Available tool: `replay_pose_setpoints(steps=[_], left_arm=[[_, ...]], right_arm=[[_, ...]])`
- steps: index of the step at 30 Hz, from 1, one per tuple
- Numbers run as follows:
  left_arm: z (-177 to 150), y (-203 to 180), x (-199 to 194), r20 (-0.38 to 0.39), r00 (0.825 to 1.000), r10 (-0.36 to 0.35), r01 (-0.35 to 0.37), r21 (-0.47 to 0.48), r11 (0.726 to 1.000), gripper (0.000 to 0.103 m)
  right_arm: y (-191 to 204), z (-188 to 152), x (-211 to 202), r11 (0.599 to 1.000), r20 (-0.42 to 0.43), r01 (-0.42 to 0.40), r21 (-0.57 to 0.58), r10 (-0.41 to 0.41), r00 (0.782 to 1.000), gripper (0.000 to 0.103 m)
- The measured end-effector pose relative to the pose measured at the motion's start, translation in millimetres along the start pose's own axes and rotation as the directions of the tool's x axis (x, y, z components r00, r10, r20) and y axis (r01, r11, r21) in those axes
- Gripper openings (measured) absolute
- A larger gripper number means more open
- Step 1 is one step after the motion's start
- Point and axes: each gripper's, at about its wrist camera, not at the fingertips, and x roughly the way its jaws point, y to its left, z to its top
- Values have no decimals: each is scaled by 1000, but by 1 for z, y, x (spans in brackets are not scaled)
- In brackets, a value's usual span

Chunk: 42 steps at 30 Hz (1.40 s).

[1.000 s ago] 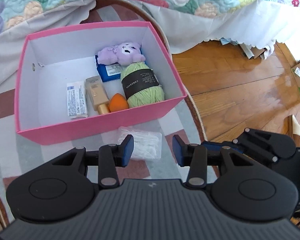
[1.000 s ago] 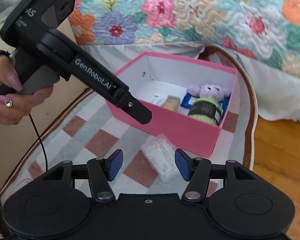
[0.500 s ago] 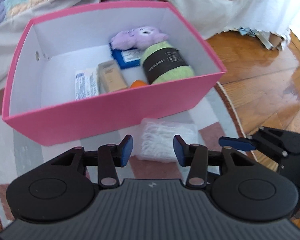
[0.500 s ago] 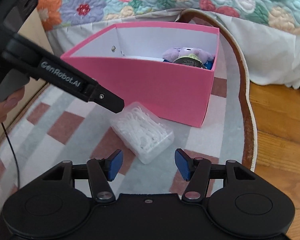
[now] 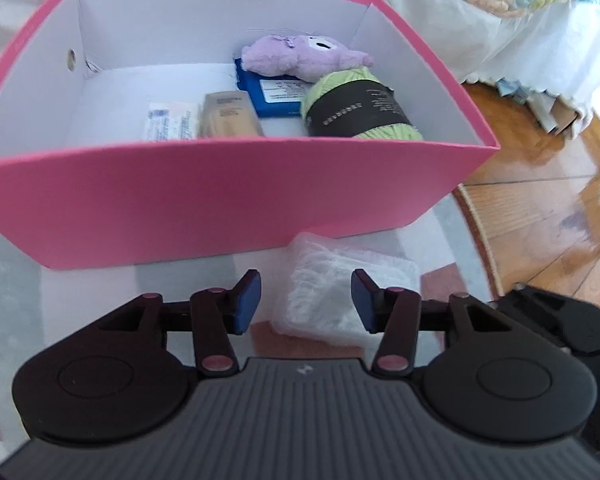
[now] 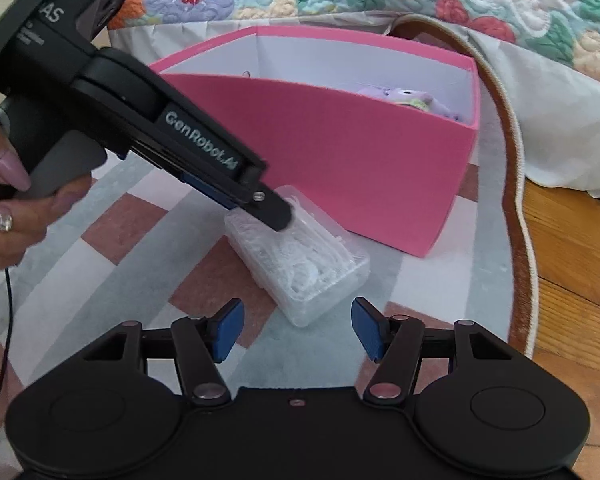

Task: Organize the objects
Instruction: 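Close the left gripper around the clear floss-pick box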

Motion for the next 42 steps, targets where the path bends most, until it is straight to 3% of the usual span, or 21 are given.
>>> replay_pose_setpoints(steps=[2, 8, 12, 14, 18, 25, 28, 31, 38, 42], left_arm=[[-3, -1, 1, -38, 998, -59, 59, -13, 998, 44], [-17, -12, -2, -155, 977, -145, 135, -76, 988, 43], [-20, -17, 1, -130, 986, -107, 94, -104, 990, 43], [-22, -15, 3, -105, 991, -83, 71, -115, 991, 49], [-20, -10, 9, -60, 994, -91, 80, -163, 983, 50], [-25, -24, 14, -16, 997, -78, 76, -134, 988, 51], [-27, -26, 13, -8, 998, -66, 64, -148, 987, 53], [-28, -30, 9, -25, 998, -58, 54, -135, 989, 53], [-28, -55, -2, -75, 997, 16, -14, 25, 1000, 53], [-26, -58, -14, -95, 995, 31, -25, 61, 998, 52]], right_arm=[[-2, 0, 4, 1000, -9, -2, 16, 2, 1000, 65], [-11, -5, -5, 998, -32, 6, 61, -4, 999, 72], [-11, -12, -10, 1000, -32, -22, 16, 22, 999, 72], [-12, -13, -9, 999, -23, -29, 17, 29, 999, 73], [-18, -16, -3, 998, -2, -45, 40, 45, 999, 83], [-17, -20, 8, 999, 36, -49, -25, 50, 998, 92], [-12, -22, 8, 998, 49, -23, -50, 25, 999, 91], [-15, -20, 6, 1000, 50, -9, 0, 9, 999, 85], [-6, -21, -6, 1000, 43, 4, -6, -3, 999, 78], [4, -15, -16, 1000, 46, 21, -8, -21, 999, 77]])
